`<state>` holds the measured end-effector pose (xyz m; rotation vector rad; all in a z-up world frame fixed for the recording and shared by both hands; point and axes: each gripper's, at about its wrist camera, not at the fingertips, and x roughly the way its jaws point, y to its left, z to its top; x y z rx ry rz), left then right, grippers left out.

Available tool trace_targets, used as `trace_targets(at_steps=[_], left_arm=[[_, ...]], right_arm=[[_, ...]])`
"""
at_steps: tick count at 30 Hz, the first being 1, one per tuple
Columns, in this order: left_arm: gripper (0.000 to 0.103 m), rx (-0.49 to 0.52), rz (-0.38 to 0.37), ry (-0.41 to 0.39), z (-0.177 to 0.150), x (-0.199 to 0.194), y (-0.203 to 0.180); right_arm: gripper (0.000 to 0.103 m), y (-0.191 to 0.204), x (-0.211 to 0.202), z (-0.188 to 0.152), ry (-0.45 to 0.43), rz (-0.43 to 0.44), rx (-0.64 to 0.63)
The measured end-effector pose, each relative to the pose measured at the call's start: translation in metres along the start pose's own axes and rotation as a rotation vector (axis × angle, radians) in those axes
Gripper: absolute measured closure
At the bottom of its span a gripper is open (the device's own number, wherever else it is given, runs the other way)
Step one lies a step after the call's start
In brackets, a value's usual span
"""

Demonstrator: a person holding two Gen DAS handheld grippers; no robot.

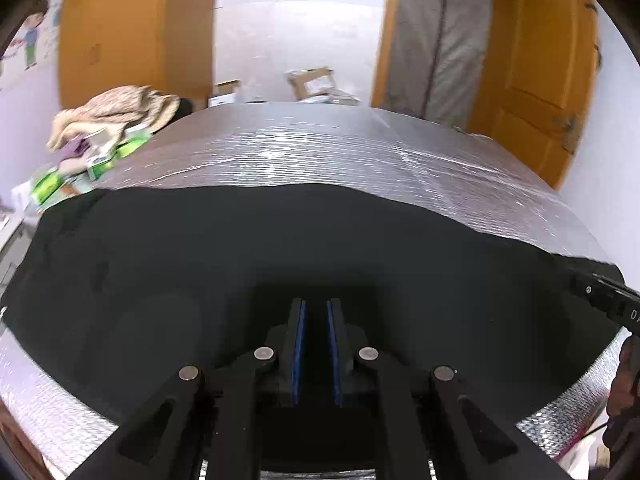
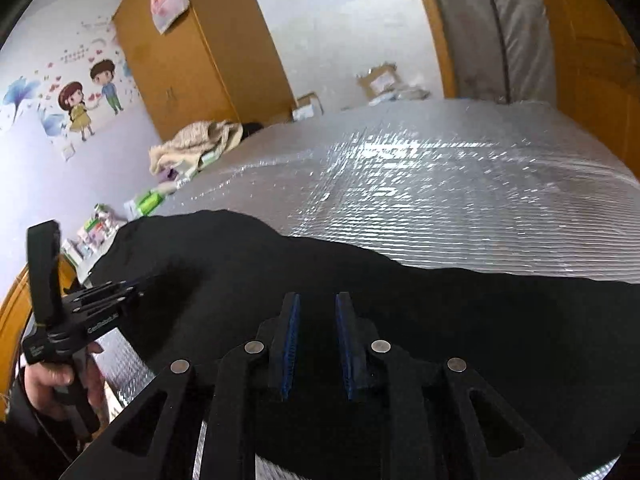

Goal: Fold clothes
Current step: 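Grasp the sweatshirt corner with the left tool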

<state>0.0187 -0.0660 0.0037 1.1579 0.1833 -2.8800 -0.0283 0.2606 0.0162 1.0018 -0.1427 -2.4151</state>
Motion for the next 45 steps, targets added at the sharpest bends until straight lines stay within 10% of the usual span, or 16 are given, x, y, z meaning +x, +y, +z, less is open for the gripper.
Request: trace_targets(at_steps=[13, 26, 33, 45], left_arm=[[0.093, -0.057, 0.047, -0.061, 0.004, -0.012, 0.034], [0.091, -0.498, 0.402, -0.238, -0.026, -0.07, 0.175], [0.083, -0.758, 0.183, -0.259, -0.05, -0.071, 0.228], [0.077, -0.8, 0.207, -0.21, -0.051, -0.066, 0.25]], right_arm=[[0.084, -0.013, 0.022, 0.001, 0.073, -0.014, 0.043], [0.084, 0.018, 0.036, 0.013, 0.098, 0.058, -0.032], [0.084, 0.037, 0.046, 0.015, 0.106, 0.085, -0.075], [0.084, 0.054, 0.055, 0.019, 0.1, 0.095, -0.106]])
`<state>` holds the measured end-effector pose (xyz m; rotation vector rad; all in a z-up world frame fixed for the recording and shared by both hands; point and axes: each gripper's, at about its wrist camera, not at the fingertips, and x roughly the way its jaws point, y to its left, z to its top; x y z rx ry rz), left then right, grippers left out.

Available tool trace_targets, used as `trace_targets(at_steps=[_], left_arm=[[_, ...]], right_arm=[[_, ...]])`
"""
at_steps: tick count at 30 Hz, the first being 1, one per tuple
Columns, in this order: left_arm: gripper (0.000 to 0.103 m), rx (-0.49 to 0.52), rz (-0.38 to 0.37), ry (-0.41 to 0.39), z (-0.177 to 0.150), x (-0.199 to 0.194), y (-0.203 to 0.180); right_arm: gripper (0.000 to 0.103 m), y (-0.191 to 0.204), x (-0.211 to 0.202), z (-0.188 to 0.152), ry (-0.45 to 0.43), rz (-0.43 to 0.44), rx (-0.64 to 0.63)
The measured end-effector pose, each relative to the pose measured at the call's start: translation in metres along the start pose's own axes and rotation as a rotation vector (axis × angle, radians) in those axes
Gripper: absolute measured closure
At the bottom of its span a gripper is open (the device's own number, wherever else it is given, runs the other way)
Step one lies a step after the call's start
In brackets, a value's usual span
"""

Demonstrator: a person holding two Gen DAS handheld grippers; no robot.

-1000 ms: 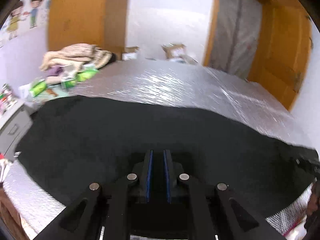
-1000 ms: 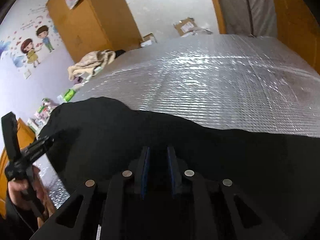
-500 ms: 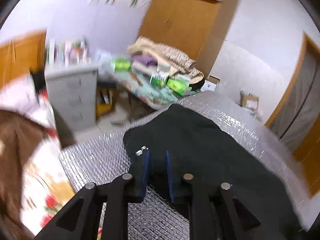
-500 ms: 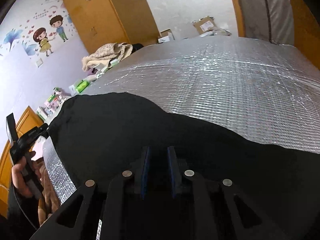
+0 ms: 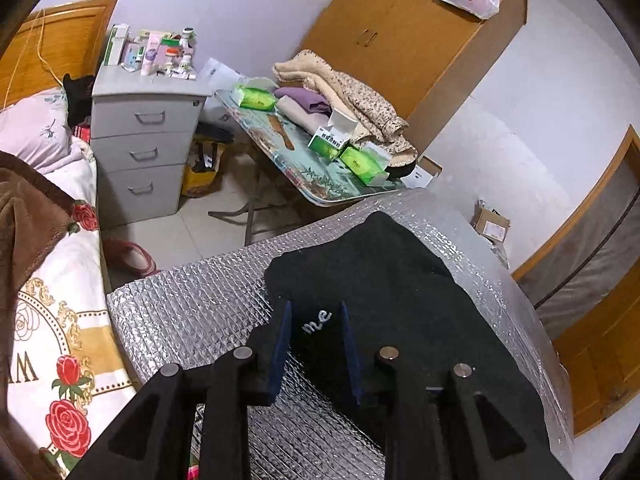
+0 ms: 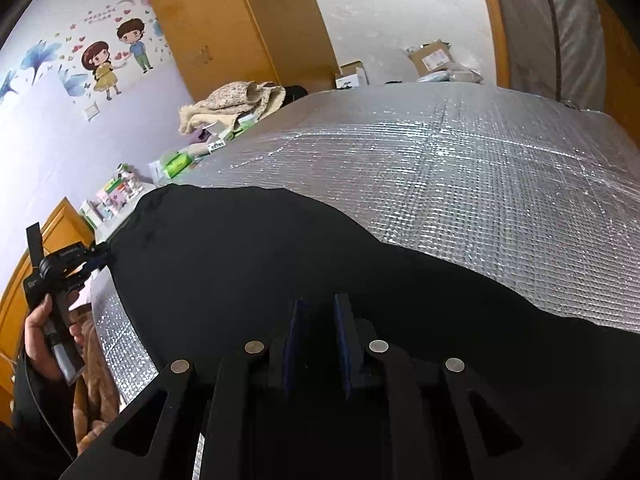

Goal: Fold clothes
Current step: 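Grasp the sweatshirt corner with the left tool, then lift the grasped corner with the left tool and carry it toward the right tool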

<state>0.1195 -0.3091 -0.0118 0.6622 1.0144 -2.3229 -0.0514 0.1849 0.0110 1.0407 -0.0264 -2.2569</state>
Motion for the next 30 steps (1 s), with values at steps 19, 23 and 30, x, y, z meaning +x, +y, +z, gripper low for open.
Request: trace_targets(at_steps=[19, 23, 30], left_arm=[[0.093, 0.023, 0.02, -0.011, 0.018, 0.012, 0.018], [0.068, -0.057, -0.098, -0.077, 0.021, -0.009, 0.031], [0.059, -0.073, -0.172, -0.05, 0.019, -0.002, 0.034]], right_arm=[[0.084, 0.008, 0.015, 0.003, 0.019, -0.013, -0.006], [0.084, 0.009, 0.017, 0.005, 0.02, -0.014, -0.003], [0.084, 0.014, 0.024, 0.004, 0.028, -0.003, -0.009]])
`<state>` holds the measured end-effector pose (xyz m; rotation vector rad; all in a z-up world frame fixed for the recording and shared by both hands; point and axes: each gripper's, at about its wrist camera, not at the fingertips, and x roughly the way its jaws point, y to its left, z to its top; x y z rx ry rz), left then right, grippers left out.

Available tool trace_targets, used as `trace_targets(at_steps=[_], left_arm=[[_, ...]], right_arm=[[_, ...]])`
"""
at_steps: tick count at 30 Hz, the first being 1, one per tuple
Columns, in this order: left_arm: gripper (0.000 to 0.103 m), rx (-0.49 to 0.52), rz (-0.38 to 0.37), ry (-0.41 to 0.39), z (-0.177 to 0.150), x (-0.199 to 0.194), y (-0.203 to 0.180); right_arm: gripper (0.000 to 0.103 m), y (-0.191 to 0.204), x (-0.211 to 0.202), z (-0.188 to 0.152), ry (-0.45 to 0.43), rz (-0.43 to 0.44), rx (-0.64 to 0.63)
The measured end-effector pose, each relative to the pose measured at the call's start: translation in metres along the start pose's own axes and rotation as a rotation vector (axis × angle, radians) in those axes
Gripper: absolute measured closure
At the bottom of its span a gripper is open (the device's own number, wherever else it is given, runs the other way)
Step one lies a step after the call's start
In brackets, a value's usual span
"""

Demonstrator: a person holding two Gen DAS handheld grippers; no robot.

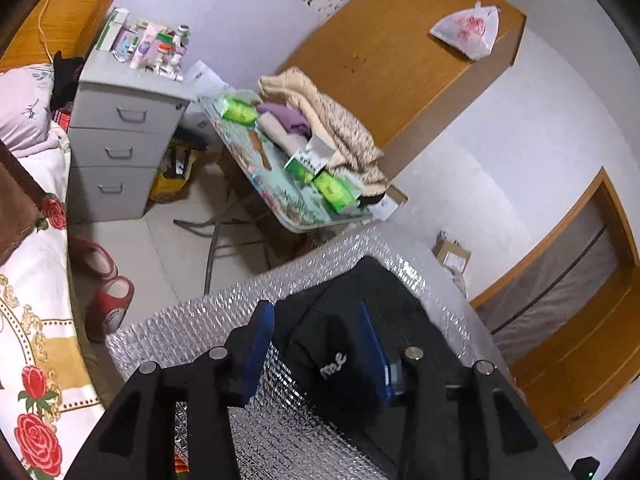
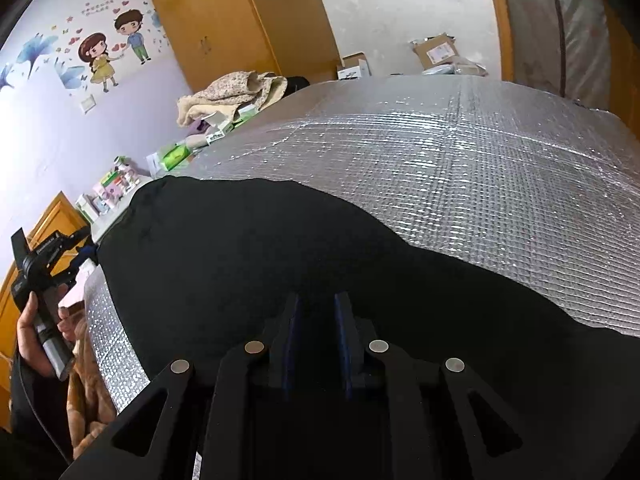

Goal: Fold clothes
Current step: 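Lift the grasped corner with the left tool and carry it toward the right tool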

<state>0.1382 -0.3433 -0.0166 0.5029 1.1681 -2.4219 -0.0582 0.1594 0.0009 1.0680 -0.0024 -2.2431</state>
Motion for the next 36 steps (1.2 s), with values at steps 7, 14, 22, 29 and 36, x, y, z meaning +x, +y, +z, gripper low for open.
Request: trace_targets(at_steps=[7, 14, 22, 29, 36], left_arm=[[0.057, 0.008, 0.032, 0.086, -0.007, 0.024, 0.0], [0.054, 0.014, 0.062, 0.108, -0.008, 0.034, 0.0], [0.056, -0.063, 0.035, 0.168, -0.003, 0.045, 0.006], [0.072, -0.04, -0.008, 0.149, 0.001, 0.037, 0.001], [0.075, 0.02, -0.048, 0.092, 0.01, 0.02, -0.018]], right_arm=[[0.085, 0.0, 0.003, -0.002, 0.0, 0.008, 0.004], [0.085, -0.001, 0.004, -0.003, 0.0, 0.011, 0.005], [0.085, -0.002, 0.004, -0.005, -0.003, 0.02, 0.012], [0.085, -0.003, 0.004, -0.006, -0.003, 0.027, 0.016], [0.085, -0.005, 0.004, -0.005, -0.001, 0.03, 0.02]])
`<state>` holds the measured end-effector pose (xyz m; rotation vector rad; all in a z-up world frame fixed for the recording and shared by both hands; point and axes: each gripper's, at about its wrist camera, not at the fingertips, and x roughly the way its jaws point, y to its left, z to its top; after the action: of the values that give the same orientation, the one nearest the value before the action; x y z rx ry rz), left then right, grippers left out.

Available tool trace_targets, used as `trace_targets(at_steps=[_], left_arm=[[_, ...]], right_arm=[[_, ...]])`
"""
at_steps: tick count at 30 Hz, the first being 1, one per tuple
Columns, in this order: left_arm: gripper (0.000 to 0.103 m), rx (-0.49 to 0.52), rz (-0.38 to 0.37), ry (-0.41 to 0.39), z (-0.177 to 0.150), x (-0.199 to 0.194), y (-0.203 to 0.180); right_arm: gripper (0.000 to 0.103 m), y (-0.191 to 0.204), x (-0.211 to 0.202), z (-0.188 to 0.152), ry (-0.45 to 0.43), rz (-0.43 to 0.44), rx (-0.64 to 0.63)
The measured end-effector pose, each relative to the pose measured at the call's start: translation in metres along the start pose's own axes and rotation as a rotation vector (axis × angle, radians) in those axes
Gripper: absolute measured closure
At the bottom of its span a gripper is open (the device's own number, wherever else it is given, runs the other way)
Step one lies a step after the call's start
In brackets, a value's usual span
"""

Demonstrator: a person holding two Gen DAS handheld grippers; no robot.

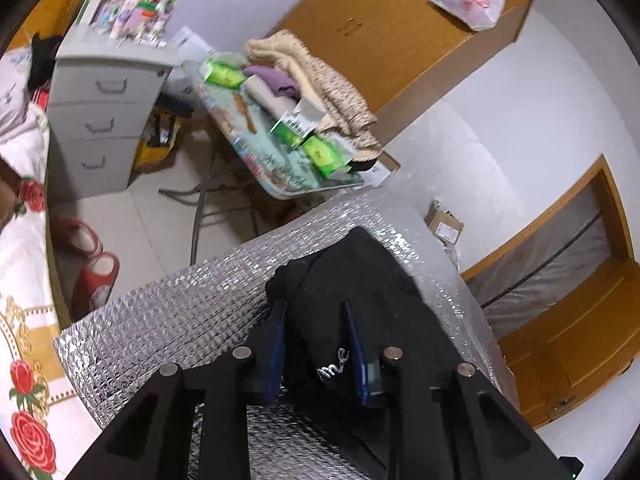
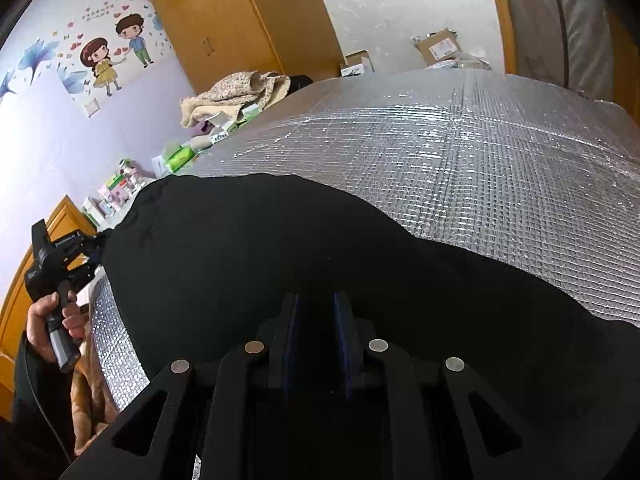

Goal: Fold clothes
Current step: 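Lift the grasped corner with the left tool and carry it toward the right tool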

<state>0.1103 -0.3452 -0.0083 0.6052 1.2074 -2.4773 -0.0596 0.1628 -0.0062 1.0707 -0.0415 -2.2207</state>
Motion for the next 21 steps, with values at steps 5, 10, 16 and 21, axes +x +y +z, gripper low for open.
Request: trace_targets(at_steps=[5, 10, 16, 21], left_arm=[[0.075, 0.086, -0.053, -0.038, 0.006, -0.013, -0.026], [0.075, 0.161, -0.104, -0.051, 0.009, -0.018, -0.053], [0.075, 0.265, -0.186, -0.046, 0.008, -0.023, -0.091], [0.075, 0.386, -0.274, -0.022, -0.005, -0.025, -0.13]], right_arm=[[0.085, -0.001, 0.0, 0.001, 0.002, 0.0, 0.005], [0.085, -0.002, 0.001, 0.002, 0.002, 0.0, 0.011], [0.085, -0.003, -0.004, 0.004, -0.008, -0.003, 0.04], [0.085, -0.004, -0.008, 0.004, -0.018, -0.008, 0.056]])
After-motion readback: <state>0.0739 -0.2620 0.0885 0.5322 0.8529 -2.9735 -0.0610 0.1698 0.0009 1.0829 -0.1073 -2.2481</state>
